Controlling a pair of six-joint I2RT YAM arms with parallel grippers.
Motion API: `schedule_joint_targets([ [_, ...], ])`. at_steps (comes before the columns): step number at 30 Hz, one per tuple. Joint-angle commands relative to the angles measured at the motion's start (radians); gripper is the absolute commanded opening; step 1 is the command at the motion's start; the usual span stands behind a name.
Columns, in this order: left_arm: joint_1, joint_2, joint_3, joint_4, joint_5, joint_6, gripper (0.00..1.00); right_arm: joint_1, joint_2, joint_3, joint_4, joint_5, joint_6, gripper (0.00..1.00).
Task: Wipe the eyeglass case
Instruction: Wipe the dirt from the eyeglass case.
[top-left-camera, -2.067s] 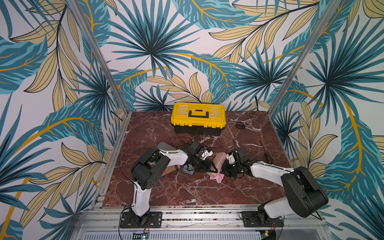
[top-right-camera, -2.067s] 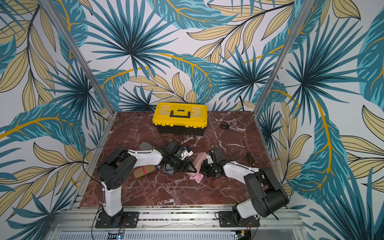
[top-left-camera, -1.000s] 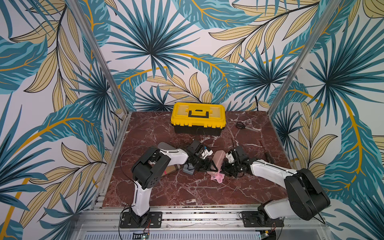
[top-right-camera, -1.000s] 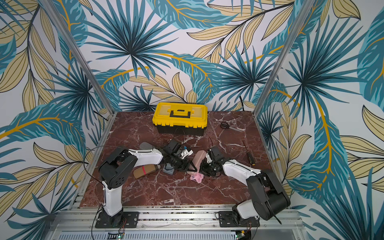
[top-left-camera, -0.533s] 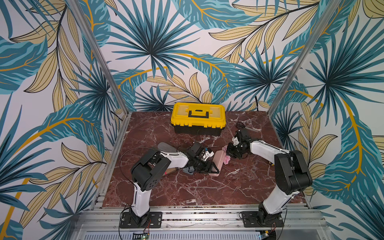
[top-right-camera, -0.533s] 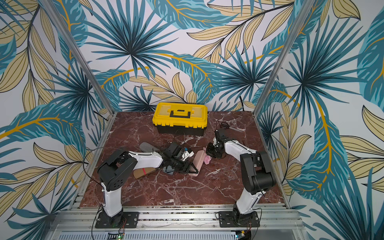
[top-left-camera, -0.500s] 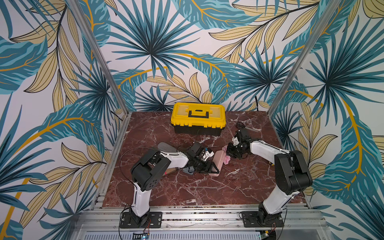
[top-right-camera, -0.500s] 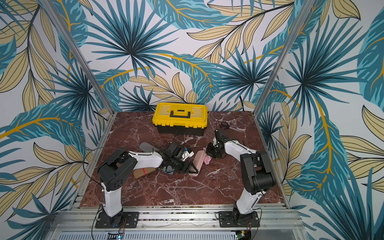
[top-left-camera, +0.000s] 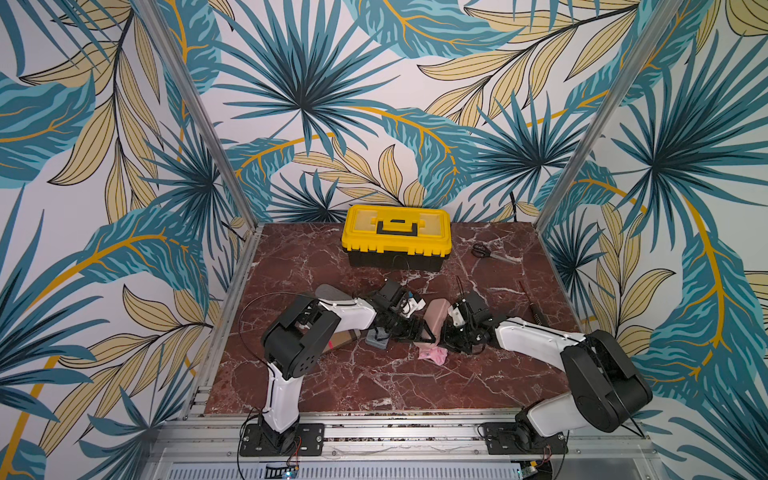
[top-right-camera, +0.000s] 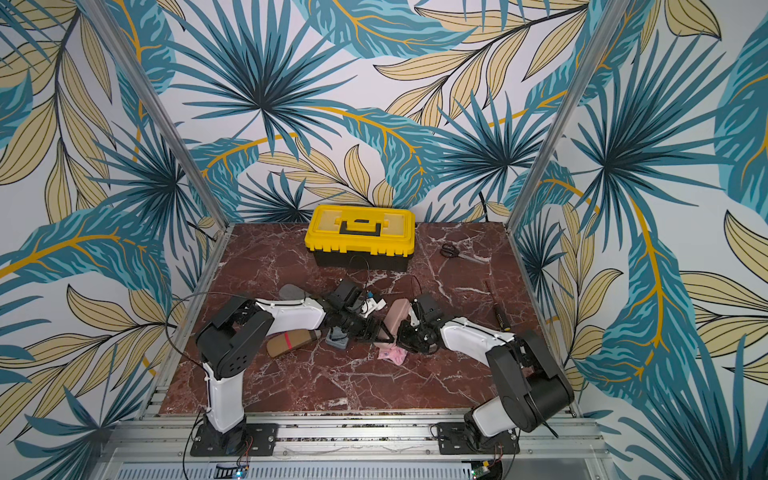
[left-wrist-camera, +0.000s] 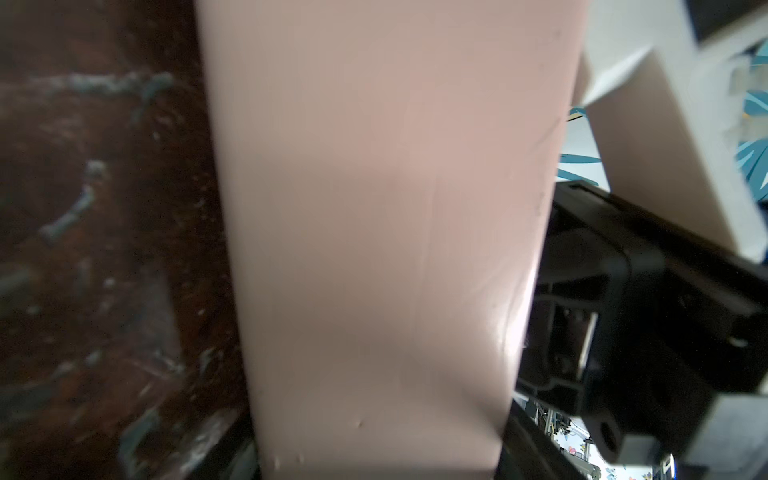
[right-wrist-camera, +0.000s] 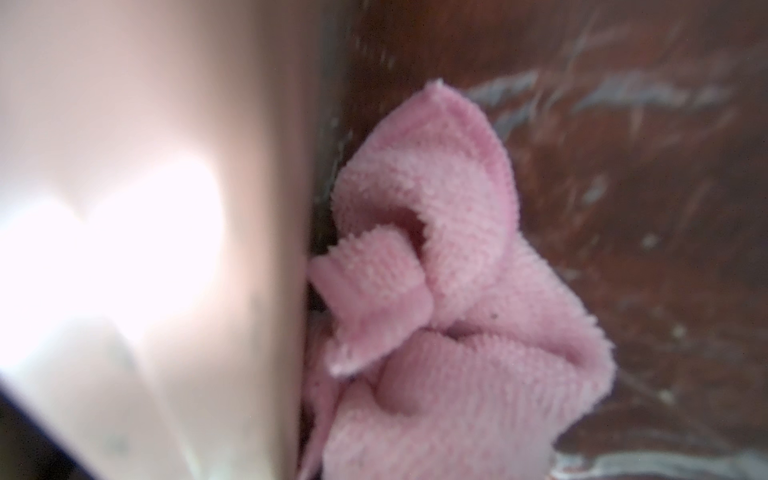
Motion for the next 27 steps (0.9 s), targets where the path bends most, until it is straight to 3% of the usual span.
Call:
schedule_joint_targets([
  [1,-0.006,0.039,0.017,-0.019,-0.024,0.024,0.00,0.007,-0.001,0.029,-0.058,0.019,0.001,0.00],
  [5,-0.023,0.029,0.003,-0.011,-0.022,0.012,0.00,-0.040,0.074,0.160,-0.133,0.062,-0.085,0.00],
  [11,-0.050,0.018,-0.040,0.028,-0.021,-0.014,0.00,-0.210,0.226,0.331,-0.161,0.062,-0.158,0.00],
  [15,-0.053,0.013,-0.041,0.026,-0.026,-0.009,0.00,-0.227,0.273,0.394,-0.205,0.096,-0.204,0.00],
  [22,-0.026,0.020,0.001,-0.002,-0.027,0.017,0.00,-0.192,0.221,0.215,-0.087,0.020,-0.127,0.00],
  [27,-0.010,0.030,0.038,-0.042,-0.042,0.052,0.00,-0.117,0.083,0.062,-0.021,-0.053,-0.052,0.00],
])
